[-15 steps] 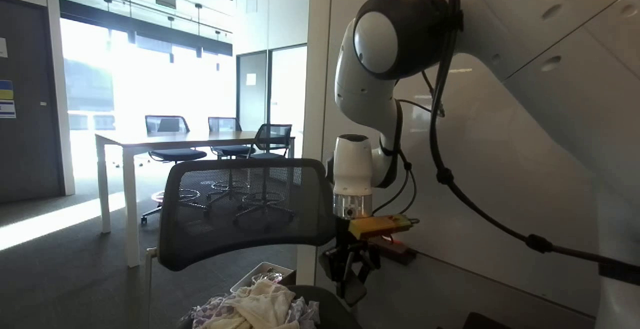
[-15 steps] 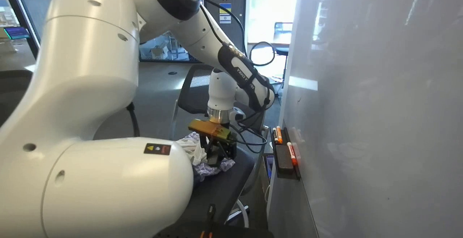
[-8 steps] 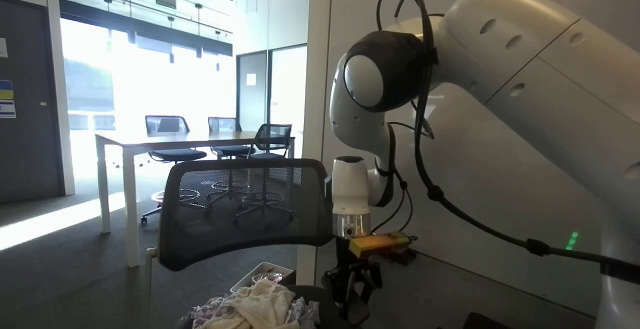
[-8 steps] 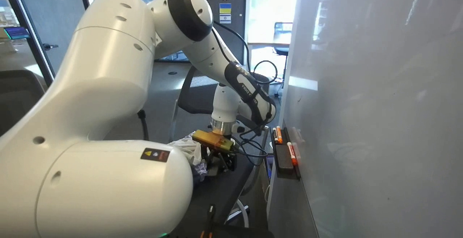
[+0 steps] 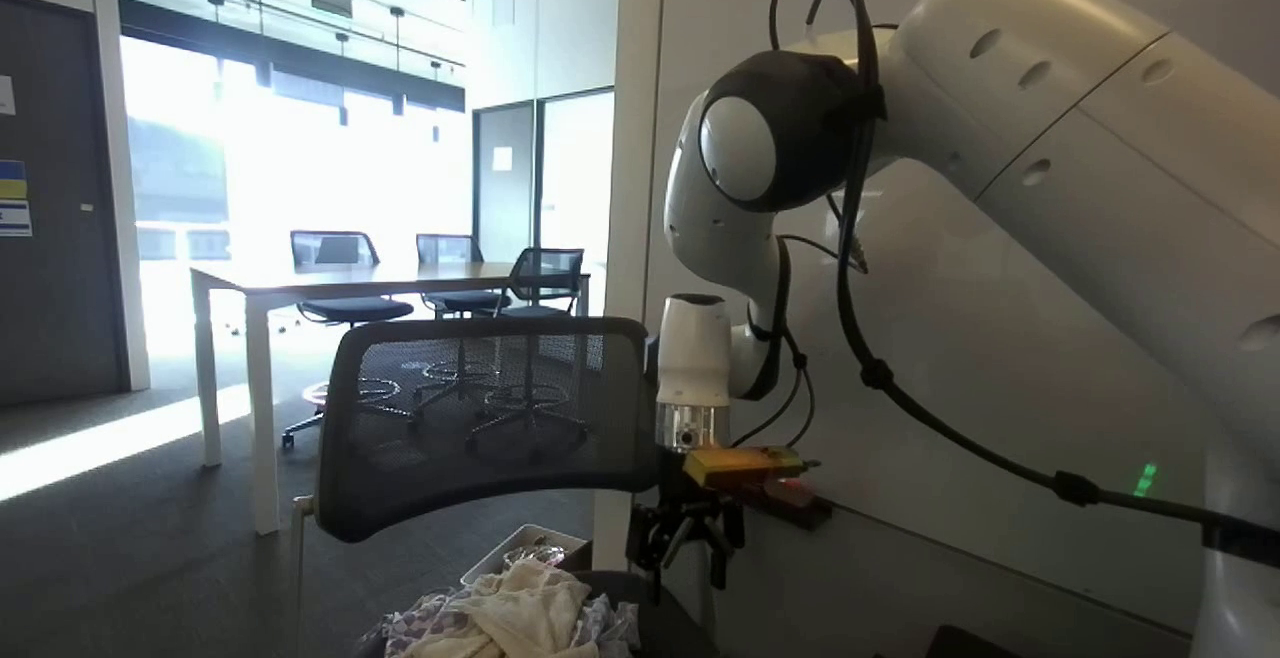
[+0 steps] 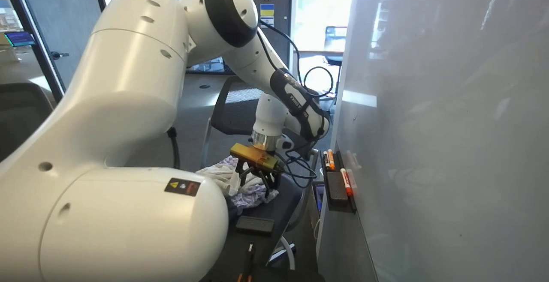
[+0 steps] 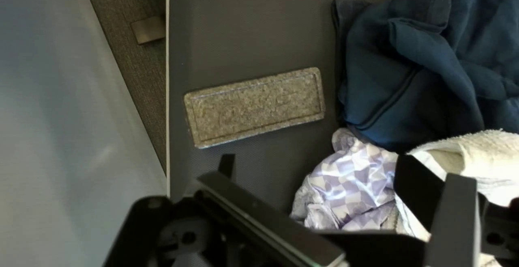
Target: Use the black eraser to wipe the whiteboard.
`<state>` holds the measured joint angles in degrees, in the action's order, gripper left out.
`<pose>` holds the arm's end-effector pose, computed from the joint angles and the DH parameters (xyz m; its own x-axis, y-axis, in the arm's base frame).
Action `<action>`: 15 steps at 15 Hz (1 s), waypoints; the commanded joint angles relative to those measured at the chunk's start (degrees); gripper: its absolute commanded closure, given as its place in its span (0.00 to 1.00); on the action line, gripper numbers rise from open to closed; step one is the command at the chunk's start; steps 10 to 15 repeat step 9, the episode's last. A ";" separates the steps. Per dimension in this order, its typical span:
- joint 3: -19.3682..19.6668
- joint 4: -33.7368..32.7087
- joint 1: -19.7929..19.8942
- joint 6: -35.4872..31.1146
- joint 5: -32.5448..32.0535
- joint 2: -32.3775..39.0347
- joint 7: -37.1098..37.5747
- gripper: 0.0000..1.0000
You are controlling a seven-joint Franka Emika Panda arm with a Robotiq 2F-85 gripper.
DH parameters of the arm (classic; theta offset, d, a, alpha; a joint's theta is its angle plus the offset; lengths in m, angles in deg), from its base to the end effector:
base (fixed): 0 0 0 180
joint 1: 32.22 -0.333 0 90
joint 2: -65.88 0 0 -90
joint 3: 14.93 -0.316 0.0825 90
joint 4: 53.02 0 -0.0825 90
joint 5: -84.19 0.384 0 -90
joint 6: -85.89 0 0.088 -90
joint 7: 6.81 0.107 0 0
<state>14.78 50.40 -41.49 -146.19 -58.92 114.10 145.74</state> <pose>0.4531 -0.0768 0.1469 0.9494 -0.2337 -0.2097 -0.2609 -0.9588 -0.1125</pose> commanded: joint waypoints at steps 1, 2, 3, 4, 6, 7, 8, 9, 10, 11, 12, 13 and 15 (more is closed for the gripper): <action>0.48 1.08 0.26 -3.67 -1.39 -4.77 3.68 0.00; 0.66 1.90 -0.10 -4.09 -1.99 -6.29 4.57 0.00; 0.73 2.95 -0.61 -4.38 -2.71 -8.08 5.41 0.00; 3.69 4.00 -3.05 -5.34 -0.62 -8.52 4.26 0.00; 5.41 5.47 -4.97 -6.93 -0.65 -10.51 4.11 0.00; 6.69 5.95 -6.16 -8.68 -0.66 -10.73 3.69 0.00; 3.82 3.28 -2.88 -6.14 -0.65 -8.18 2.77 0.00; 4.72 3.95 -3.90 -6.92 -0.67 -8.92 2.78 0.00; 4.72 3.95 -3.90 -6.92 -0.67 -8.92 2.78 0.00; 4.72 3.95 -3.90 -6.92 -0.67 -8.92 2.78 0.00; 4.72 3.95 -3.90 -6.92 -0.67 -8.92 2.78 0.00; 4.72 3.95 -3.90 -6.92 -0.67 -8.92 2.78 0.00; 4.72 3.95 -3.90 -6.92 -0.67 -8.92 2.78 0.00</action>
